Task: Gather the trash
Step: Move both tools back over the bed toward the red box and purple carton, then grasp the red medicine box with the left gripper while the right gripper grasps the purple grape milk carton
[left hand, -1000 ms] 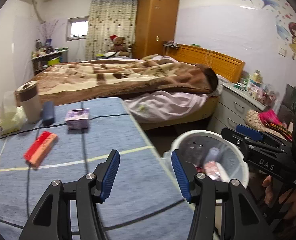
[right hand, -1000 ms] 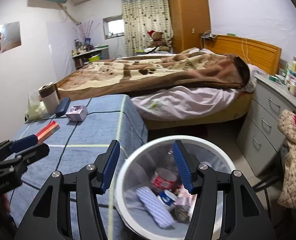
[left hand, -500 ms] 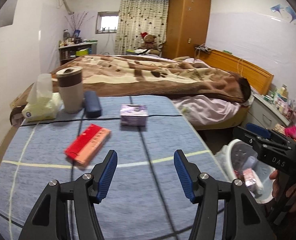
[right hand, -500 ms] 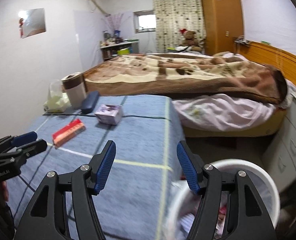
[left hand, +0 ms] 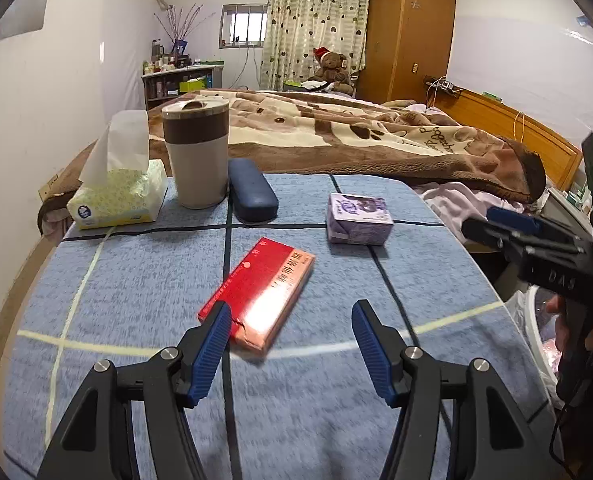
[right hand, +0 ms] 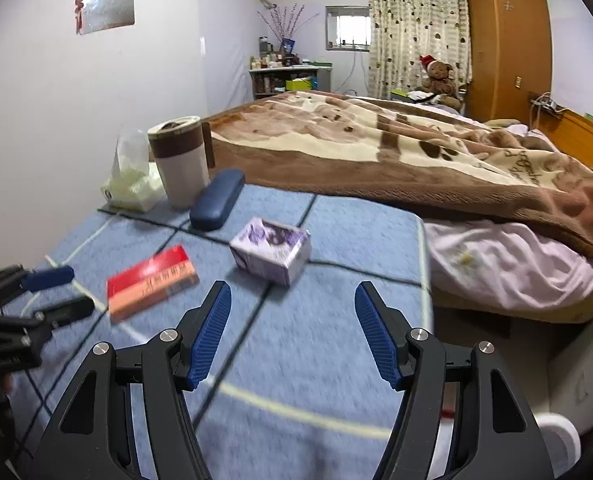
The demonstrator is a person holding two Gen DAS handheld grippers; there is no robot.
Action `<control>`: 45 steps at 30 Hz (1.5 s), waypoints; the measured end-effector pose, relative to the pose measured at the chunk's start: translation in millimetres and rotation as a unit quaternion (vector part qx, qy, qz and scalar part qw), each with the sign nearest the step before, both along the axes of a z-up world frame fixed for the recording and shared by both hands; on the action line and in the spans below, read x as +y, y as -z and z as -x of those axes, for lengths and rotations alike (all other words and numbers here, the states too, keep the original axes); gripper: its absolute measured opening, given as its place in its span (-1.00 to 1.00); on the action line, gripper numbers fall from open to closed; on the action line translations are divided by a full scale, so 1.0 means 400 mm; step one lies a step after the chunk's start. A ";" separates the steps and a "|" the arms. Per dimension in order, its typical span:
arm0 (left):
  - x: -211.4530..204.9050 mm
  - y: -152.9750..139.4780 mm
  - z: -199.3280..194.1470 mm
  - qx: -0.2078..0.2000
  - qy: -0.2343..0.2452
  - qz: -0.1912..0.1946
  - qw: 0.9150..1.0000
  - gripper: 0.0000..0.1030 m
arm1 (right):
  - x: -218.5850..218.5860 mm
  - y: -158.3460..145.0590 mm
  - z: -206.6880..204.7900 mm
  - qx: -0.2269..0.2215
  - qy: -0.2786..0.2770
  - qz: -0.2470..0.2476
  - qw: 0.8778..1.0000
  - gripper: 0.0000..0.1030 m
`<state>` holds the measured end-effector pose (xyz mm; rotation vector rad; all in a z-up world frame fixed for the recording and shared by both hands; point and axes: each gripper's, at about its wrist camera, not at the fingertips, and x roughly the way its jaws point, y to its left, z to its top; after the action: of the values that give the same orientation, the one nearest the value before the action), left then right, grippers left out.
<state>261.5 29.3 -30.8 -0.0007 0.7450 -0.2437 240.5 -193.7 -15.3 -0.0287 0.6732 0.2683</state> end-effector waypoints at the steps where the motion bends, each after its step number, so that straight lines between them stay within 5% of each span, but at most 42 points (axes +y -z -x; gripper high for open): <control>1: 0.000 0.005 -0.012 0.002 0.001 -0.002 1.000 0.21 | 0.002 0.001 -0.018 0.002 -0.005 -0.007 1.000 0.28; 10: 0.002 0.063 -0.114 0.023 0.027 -0.028 0.999 0.35 | 0.036 0.049 -0.131 0.015 -0.038 0.025 0.999 0.28; 20: 0.008 0.126 -0.187 0.057 0.035 -0.050 0.996 0.39 | 0.065 0.080 -0.246 0.046 -0.090 -0.020 0.995 0.29; 26: 0.020 0.139 -0.212 0.060 0.018 -0.059 0.996 0.39 | 0.095 0.090 -0.276 0.037 -0.107 0.019 0.993 0.29; 34: 0.045 0.140 -0.225 0.054 -0.002 -0.069 0.996 0.39 | 0.103 0.107 -0.238 0.087 -0.178 0.017 0.980 0.36; 38: 0.064 0.137 -0.231 0.055 -0.008 -0.062 0.997 0.39 | 0.122 0.121 -0.188 0.098 -0.210 0.058 0.971 0.36; 45: 0.080 0.140 -0.254 0.064 0.003 -0.050 0.997 0.39 | 0.118 0.114 -0.163 0.096 -0.150 0.047 0.983 0.36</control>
<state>363.1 61.2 -86.8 0.0827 0.8839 -0.2137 305.7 -146.6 -61.0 -0.1969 0.8732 0.5338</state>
